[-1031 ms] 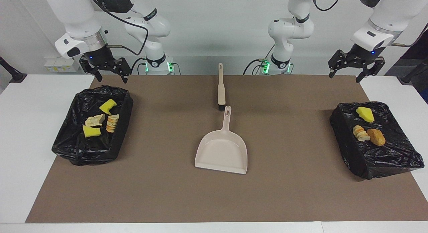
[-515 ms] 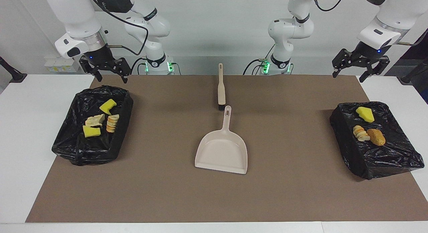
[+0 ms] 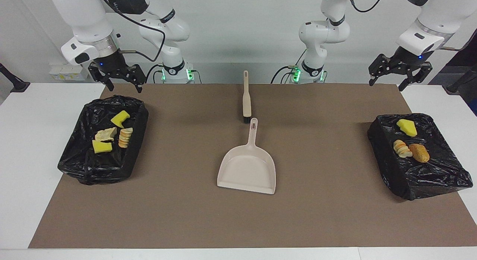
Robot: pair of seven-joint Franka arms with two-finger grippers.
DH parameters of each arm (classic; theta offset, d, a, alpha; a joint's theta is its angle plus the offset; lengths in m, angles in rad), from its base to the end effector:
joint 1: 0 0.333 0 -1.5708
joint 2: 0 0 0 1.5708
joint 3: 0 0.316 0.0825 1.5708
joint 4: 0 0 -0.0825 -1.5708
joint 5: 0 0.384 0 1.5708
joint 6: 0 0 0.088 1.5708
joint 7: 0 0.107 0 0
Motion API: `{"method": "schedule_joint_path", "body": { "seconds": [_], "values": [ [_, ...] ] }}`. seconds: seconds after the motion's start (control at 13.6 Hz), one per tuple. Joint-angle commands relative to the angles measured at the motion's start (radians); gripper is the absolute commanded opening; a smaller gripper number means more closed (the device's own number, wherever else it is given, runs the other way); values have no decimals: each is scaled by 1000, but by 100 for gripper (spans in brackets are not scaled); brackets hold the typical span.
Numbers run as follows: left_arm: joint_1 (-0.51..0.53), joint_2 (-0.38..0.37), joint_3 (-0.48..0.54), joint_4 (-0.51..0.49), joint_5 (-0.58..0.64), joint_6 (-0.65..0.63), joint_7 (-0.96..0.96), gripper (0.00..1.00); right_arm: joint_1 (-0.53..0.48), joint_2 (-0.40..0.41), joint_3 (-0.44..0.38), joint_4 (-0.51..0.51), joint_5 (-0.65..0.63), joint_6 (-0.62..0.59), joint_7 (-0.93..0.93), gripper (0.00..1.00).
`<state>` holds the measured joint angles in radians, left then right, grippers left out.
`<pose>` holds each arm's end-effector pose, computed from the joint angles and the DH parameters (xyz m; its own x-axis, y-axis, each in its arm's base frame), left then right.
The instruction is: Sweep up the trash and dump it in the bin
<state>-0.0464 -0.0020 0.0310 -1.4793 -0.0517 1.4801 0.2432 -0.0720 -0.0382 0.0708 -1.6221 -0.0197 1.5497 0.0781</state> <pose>0.5446 -0.0143 0.6606 0.9655 -0.2599 0.0152 -0.2604 -0.9643 0.0493 0.5397 -0.0020 0.6194 0.9963 -0.0798 -0.0324 -0.0790 -0.9966 0.0250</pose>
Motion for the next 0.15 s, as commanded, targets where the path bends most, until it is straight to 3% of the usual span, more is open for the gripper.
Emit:
{"method": "schedule_joint_path", "body": {
  "seconds": [0.0,0.07],
  "values": [
    [-23,-19,15,-18,13,-9,-16,100,-9,-11,4,-4,17,1,17,100],
    [-18,-19,15,-18,13,-9,-15,100,-11,-11,4,-5,14,-3,14,100]
  ]
}}
